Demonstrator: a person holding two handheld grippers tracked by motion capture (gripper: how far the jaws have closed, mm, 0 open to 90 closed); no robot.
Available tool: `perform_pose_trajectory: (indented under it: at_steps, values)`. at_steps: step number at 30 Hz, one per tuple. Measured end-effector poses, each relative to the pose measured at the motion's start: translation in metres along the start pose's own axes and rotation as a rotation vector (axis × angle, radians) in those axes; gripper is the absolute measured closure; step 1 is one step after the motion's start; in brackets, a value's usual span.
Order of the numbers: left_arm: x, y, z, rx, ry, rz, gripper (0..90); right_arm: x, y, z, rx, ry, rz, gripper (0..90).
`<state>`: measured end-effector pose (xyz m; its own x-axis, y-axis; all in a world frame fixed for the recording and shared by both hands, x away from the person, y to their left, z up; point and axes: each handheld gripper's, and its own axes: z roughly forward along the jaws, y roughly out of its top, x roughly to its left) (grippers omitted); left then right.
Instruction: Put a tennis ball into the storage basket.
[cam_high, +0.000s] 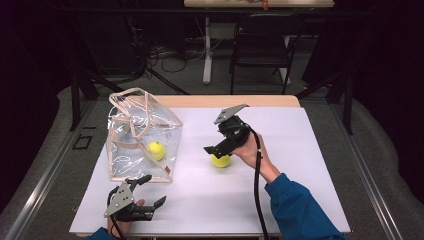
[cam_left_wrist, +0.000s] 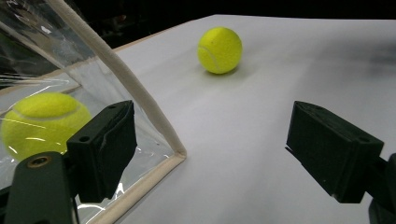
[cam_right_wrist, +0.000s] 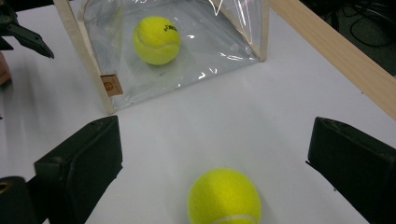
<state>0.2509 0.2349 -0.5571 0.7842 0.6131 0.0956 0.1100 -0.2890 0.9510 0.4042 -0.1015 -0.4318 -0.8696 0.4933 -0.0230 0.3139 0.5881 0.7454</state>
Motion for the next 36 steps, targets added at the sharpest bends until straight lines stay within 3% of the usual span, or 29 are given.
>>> perform_pose_trajectory:
  at_steps: [36]
  values:
    - [-0.001,-0.001,-0.003,0.001,0.01,-0.006,15.8,0.0,-0.043,0.008,0.066,-0.02,0.022,0.0]
